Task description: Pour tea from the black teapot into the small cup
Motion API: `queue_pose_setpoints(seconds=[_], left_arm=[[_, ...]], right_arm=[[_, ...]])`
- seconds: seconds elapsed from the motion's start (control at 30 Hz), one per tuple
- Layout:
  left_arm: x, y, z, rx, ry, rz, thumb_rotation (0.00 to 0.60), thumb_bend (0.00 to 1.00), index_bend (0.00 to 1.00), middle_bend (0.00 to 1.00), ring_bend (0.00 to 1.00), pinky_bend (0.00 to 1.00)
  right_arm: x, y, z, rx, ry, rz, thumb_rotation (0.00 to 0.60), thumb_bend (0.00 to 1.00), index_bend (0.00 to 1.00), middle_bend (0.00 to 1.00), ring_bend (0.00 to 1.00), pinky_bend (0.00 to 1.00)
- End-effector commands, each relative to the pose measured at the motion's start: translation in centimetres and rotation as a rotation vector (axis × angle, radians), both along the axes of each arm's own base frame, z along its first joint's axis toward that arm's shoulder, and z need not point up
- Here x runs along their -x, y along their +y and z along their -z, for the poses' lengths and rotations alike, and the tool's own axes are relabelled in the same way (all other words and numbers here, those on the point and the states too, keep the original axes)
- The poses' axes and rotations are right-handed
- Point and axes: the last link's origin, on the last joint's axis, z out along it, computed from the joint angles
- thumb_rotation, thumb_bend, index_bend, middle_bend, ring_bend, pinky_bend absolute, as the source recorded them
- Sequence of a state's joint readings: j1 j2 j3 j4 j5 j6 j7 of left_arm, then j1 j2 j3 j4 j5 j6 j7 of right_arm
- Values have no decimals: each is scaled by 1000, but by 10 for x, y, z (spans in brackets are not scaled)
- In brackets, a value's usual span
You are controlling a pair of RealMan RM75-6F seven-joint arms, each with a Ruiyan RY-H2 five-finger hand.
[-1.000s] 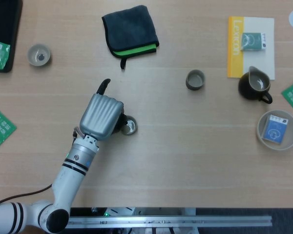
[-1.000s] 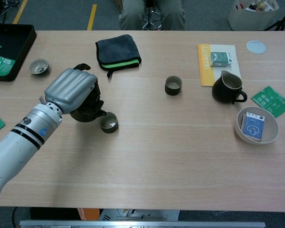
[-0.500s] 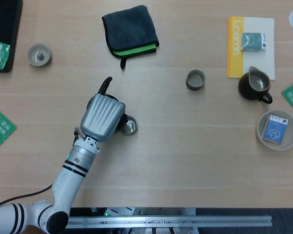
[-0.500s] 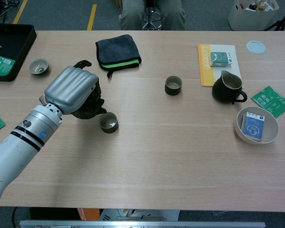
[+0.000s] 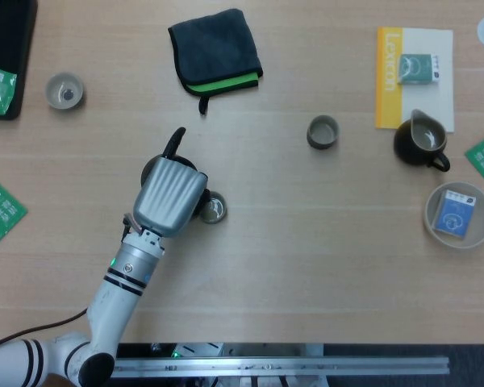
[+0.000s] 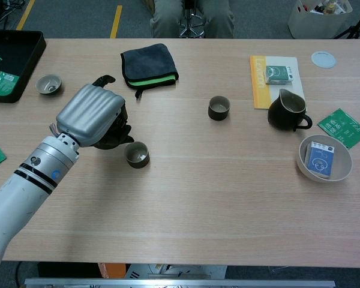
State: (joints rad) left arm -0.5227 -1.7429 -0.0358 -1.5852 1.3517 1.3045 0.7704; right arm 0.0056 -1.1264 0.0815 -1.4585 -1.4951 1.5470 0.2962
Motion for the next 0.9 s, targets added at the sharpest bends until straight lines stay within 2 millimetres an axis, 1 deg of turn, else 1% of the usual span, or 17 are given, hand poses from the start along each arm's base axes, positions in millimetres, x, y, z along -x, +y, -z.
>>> queue_pose_setpoints(seconds=[0.03, 0.47, 0.9], left_arm=[[0, -1, 1, -5, 6, 6, 600, 423, 1000, 1000, 953, 142], [0, -9, 3, -55, 49, 55, 600, 423, 1000, 1000, 953, 142], [-3, -12, 3, -106, 85, 114, 600, 423, 1000, 1000, 951, 142]], right_arm=[[0, 0, 0, 0, 0, 0, 600, 49, 241, 189, 0, 0], [0, 0, 0, 0, -1, 0, 600, 49, 241, 189, 0, 0], [0, 0, 0, 1, -2, 3, 600, 49, 241, 189, 0, 0]])
